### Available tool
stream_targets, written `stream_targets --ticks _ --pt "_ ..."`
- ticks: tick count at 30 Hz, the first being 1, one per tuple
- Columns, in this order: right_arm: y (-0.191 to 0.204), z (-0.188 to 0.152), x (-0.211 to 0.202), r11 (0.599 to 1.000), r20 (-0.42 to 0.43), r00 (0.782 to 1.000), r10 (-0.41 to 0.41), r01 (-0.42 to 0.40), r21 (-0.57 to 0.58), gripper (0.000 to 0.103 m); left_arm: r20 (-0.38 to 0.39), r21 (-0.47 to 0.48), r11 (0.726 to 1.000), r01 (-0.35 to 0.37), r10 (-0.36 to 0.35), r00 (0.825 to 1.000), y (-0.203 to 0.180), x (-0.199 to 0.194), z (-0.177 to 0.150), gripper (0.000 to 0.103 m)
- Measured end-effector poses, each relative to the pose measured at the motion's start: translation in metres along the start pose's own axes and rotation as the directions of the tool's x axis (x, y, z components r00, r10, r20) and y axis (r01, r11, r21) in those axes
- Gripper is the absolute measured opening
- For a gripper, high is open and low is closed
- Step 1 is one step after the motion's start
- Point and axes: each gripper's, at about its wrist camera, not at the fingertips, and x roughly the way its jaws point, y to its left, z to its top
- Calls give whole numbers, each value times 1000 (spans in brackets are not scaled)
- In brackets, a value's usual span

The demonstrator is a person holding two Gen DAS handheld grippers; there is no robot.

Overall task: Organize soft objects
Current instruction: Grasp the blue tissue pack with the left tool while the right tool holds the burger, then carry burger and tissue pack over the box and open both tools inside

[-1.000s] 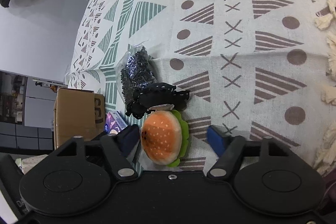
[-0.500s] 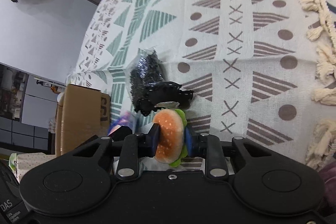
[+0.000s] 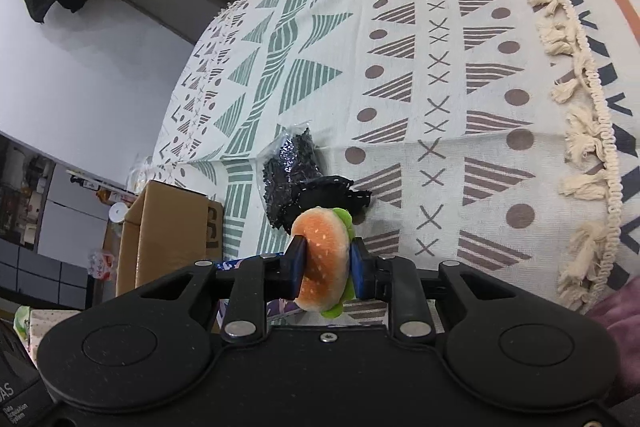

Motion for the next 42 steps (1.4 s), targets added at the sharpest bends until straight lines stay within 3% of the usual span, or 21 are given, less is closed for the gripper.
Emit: stream_targets --ticks 3,7,10,17,20,22,42 --pt "4 -2 -2 1000 6 1000 -4 4 -8 23 -29 -29 1000 -4 4 1000 7 6 -1 22" --pt "8 -5 -2 1000 11 1000 -17 17 -18 24 -43 -30 999 -29 28 999 9 13 -2 36" --pt "7 -5 0 999 9 1000 -27 27 -17 24 -57 -39 999 0 -2 998 8 17 -3 38" --pt "5 -4 3 1000 0 1000 -30 30 -5 24 -51 -30 999 35 -36 998 2 21 -8 37" --pt "3 -3 4 1000 -1 1000 -27 27 -4 24 -49 -39 999 36 -38 998 2 23 -9 21" --pt "0 -2 5 1000 0 1000 -31 31 2 24 -41 -29 999 30 -31 999 -1 21 -8 19" --pt "36 -4 -34 997 94 995 -13 20 -74 24 94 41 992 118 -121 988 2 -37 14 19"
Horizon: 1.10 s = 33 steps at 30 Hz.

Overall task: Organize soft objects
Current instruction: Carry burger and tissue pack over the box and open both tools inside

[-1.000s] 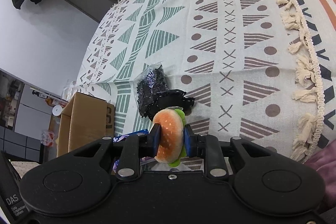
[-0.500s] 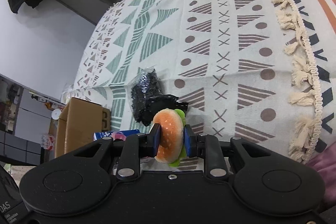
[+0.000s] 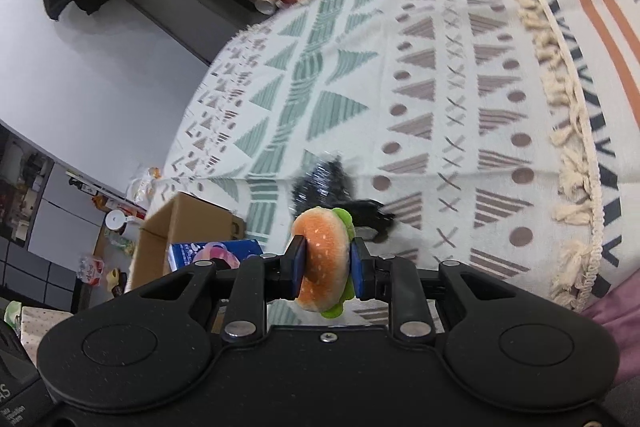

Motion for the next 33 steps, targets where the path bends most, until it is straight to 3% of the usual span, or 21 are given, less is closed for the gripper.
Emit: stream_targets --ticks 14,33 --pt "67 3 -22 996 63 997 41 -35 -81 24 73 -38 998 48 -46 996 31 -30 34 19" --pt "143 -14 10 986 34 996 82 -76 -147 24 138 -173 984 49 -25 990 106 -54 64 19"
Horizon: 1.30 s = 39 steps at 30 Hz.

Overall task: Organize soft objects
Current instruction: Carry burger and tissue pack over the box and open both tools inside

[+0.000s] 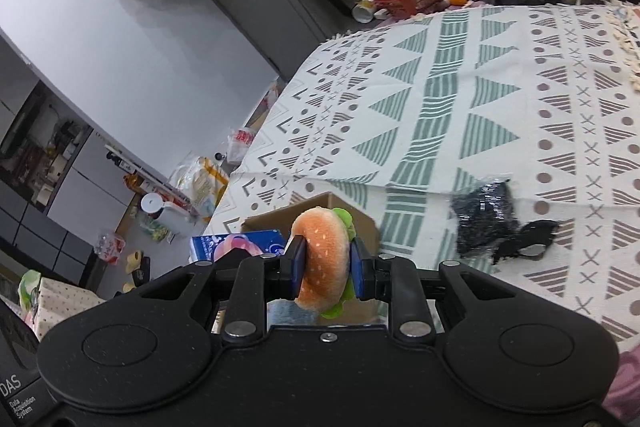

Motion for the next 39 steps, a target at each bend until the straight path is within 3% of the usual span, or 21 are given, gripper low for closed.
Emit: stream_targets --ticks 10,22,27,30,39 --pt "23 -1 28 999 -20 999 31 -31 -26 24 23 -97 995 -14 17 1000 32 -2 10 19" --pt "37 -10 70 998 -79 996 44 -46 -34 24 23 -216 972 -88 96 995 70 13 19 20" --pt "38 -14 83 998 -108 993 42 -45 -31 24 3 -254 952 -173 180 984 79 19 20 29" --pt "37 -16 86 999 -119 992 34 -37 -24 26 4 -273 946 -173 181 984 83 17 20 39" --pt "33 -14 78 999 -119 992 50 -51 -6 37 -4 -260 948 -185 190 982 79 17 17 42"
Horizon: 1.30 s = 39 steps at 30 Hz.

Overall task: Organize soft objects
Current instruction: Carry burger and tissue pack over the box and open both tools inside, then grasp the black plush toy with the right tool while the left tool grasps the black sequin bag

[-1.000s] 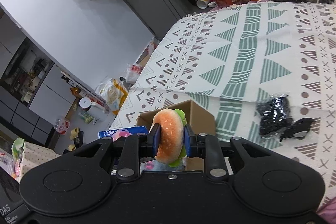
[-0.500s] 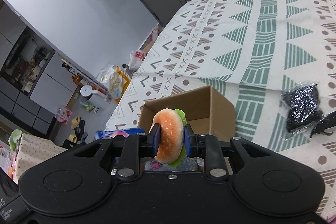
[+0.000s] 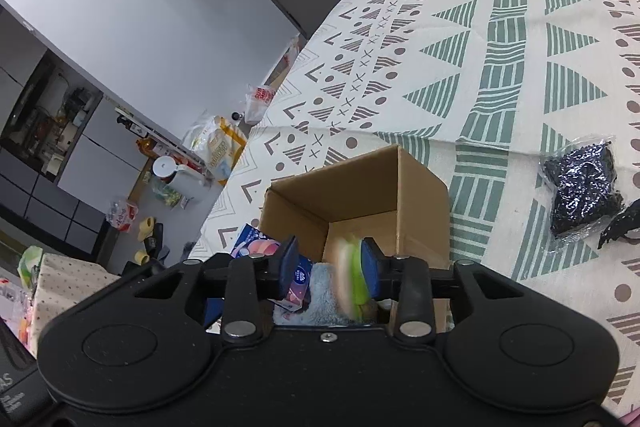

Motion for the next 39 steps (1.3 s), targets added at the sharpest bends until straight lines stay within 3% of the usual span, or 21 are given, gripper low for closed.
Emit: stream_targets --ticks 6,9,10,13,20,33,39 --pt "-12 1 -21 1000 27 999 -25 25 5 45 11 12 1000 -16 16 1000 -2 -2 -1 43" --pt "-25 4 -38 997 59 996 -71 70 14 60 -1 37 999 -3 3 1000 -8 -2 -5 44" --pt "-30 4 -43 996 69 994 -88 86 21 64 -10 53 999 5 -4 1000 -12 -1 -8 47" --pt "-49 7 -60 993 91 989 -115 111 43 65 -21 115 993 14 -11 1000 -27 -2 -18 63" --pt "-77 13 -94 985 134 976 -169 164 50 83 -2 210 977 46 -47 999 -52 -14 -36 72" --pt "-122 24 -124 978 144 968 -206 203 38 85 11 360 932 44 -51 999 -91 -15 -67 74" --pt "-157 13 -109 974 105 974 -202 189 126 85 -19 444 894 60 -57 998 -105 -9 -85 74"
